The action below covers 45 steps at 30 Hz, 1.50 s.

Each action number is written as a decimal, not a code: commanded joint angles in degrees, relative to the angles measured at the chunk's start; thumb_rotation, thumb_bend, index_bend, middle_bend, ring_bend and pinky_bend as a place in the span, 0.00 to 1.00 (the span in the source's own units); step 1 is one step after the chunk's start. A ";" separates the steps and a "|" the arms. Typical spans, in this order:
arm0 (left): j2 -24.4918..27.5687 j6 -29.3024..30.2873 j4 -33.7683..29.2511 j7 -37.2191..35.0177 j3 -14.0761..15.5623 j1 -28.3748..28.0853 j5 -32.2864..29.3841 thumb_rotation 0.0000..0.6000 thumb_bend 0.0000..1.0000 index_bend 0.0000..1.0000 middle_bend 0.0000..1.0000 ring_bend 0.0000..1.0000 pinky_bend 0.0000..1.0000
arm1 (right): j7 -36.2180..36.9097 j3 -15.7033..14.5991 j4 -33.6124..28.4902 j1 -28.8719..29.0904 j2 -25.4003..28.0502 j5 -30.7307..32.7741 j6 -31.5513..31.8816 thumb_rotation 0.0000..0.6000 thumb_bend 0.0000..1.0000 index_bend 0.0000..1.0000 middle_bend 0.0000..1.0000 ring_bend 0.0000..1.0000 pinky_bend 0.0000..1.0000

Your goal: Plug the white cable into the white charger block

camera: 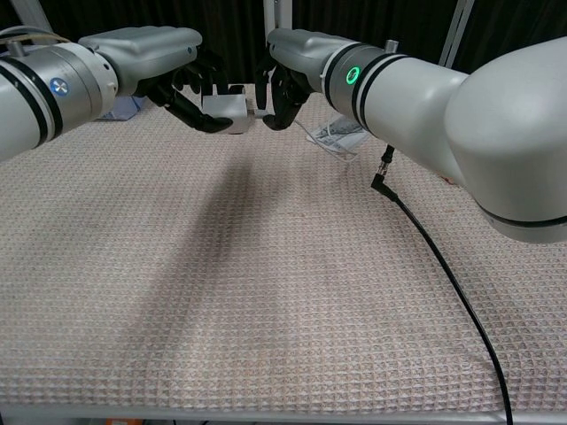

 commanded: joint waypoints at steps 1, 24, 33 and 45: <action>0.07 0.02 0.00 0.03 0.07 -0.08 -0.27 0.72 0.38 0.50 0.50 0.29 0.31 | 0.25 0.02 0.31 0.11 -0.20 -0.10 0.05 1.00 0.33 0.61 0.54 0.25 0.07; -1.80 2.30 0.11 0.38 -1.38 -1.30 -3.84 0.71 0.38 0.50 0.50 0.30 0.32 | 1.71 0.67 2.52 0.60 -2.70 -0.42 1.23 1.00 0.33 0.62 0.54 0.26 0.07; -1.68 2.42 -0.01 -2.04 -2.01 -0.94 -3.31 0.72 0.37 0.50 0.50 0.30 0.33 | 4.38 1.29 4.31 0.22 -4.19 -2.11 1.29 1.00 0.33 0.62 0.54 0.26 0.06; -2.16 2.45 0.49 -4.28 -2.00 -0.69 -1.80 0.72 0.38 0.50 0.50 0.30 0.33 | 7.04 2.21 6.34 -0.51 -5.83 -2.92 0.83 1.00 0.33 0.62 0.54 0.26 0.06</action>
